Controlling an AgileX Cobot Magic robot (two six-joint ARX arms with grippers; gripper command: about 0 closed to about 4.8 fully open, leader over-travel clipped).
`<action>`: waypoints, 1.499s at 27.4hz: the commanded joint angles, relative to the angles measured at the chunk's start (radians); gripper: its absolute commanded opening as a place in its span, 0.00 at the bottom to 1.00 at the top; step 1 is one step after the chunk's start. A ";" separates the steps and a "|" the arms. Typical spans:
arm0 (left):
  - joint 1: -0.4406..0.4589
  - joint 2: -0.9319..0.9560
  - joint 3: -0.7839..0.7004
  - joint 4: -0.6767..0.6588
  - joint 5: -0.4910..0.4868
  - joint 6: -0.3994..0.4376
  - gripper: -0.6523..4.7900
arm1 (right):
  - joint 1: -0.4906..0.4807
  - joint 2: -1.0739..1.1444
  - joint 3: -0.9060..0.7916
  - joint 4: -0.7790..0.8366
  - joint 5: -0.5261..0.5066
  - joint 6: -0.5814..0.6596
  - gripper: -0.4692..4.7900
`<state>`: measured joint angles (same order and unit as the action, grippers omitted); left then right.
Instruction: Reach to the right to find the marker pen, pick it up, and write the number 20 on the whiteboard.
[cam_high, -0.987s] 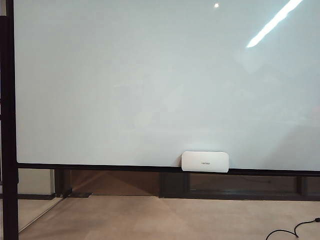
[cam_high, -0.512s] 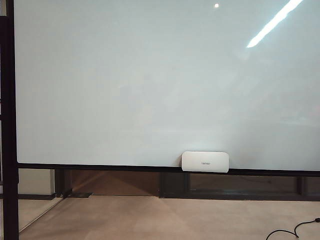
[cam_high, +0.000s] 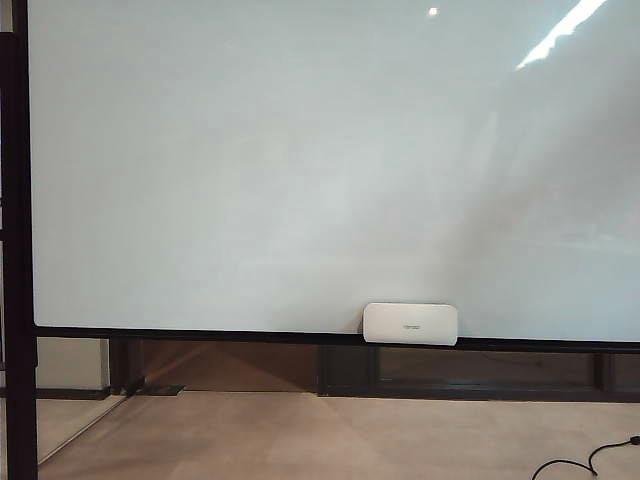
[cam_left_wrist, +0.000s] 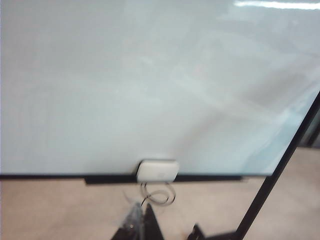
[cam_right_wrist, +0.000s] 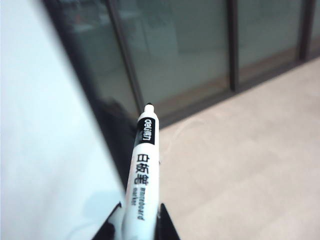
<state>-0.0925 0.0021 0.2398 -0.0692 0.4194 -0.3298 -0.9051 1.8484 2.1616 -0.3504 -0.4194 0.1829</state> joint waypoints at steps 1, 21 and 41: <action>-0.001 0.000 0.106 -0.022 0.016 -0.031 0.13 | 0.048 -0.119 0.005 -0.082 -0.090 0.011 0.09; 0.000 0.001 0.414 -0.122 0.003 0.028 0.13 | 1.114 -0.288 0.005 -0.088 0.262 -0.101 0.09; 0.006 0.193 0.422 -0.145 0.148 0.320 0.11 | 1.440 0.034 -0.024 0.361 0.487 -0.311 0.09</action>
<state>-0.0853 0.1974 0.6582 -0.2436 0.5518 -0.0181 0.5289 1.8877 2.1315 -0.0082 0.0086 -0.1253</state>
